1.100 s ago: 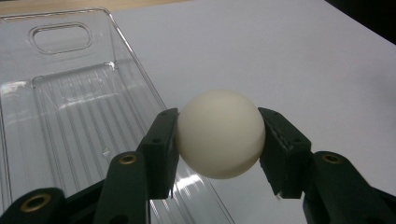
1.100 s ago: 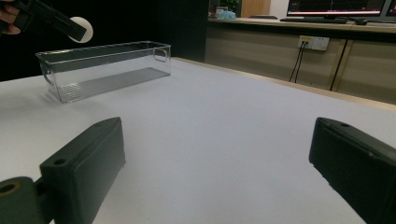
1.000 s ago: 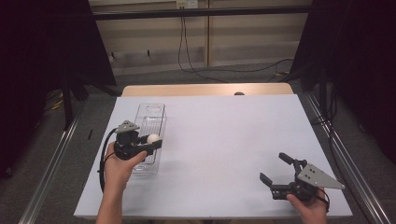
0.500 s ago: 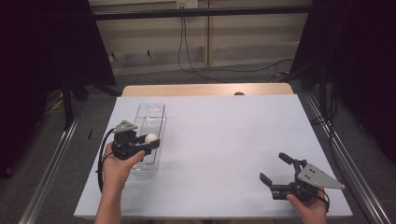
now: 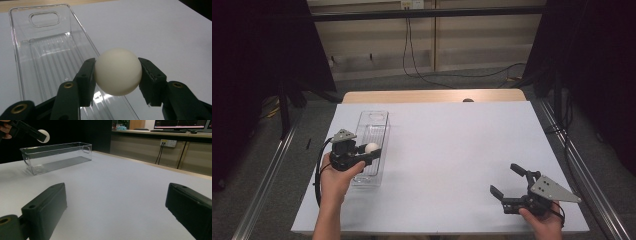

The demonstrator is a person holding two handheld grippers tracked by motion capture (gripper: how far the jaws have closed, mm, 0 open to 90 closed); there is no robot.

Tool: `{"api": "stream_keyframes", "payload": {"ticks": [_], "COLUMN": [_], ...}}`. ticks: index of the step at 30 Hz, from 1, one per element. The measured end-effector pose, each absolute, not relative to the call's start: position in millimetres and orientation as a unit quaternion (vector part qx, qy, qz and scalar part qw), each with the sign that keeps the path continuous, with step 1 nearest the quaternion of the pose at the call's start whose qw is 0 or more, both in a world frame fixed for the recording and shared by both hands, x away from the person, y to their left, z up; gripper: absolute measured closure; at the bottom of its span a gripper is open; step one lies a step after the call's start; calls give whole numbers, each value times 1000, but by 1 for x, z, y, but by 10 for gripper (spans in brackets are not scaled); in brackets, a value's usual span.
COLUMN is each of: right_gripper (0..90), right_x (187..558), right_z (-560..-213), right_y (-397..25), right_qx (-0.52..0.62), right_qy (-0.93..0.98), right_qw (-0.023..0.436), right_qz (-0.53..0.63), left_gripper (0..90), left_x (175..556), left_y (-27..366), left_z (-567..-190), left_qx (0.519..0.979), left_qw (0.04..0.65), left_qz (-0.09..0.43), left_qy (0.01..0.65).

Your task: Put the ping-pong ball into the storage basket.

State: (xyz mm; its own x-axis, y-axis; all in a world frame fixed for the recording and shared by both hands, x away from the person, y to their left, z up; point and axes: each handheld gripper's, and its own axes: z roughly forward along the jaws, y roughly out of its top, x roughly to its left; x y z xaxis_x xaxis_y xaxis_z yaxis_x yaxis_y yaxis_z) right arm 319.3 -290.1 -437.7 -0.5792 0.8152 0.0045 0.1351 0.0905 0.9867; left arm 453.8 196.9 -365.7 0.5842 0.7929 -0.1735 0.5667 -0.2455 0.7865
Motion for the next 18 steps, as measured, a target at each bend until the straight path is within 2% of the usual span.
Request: {"api": "stream_keyframes", "payload": {"ticks": [18], "right_gripper": [29], "right_x": [319], "right_z": [-438], "right_y": [-290], "right_qx": [352], "right_qy": [677], "right_qw": [295], "right_qz": [576], "left_gripper": [510], "left_x": [456], "left_y": [202], "left_z": [-369], "left_qx": [775], "left_qw": [430], "left_qz": [136], "left_qy": [443]}}
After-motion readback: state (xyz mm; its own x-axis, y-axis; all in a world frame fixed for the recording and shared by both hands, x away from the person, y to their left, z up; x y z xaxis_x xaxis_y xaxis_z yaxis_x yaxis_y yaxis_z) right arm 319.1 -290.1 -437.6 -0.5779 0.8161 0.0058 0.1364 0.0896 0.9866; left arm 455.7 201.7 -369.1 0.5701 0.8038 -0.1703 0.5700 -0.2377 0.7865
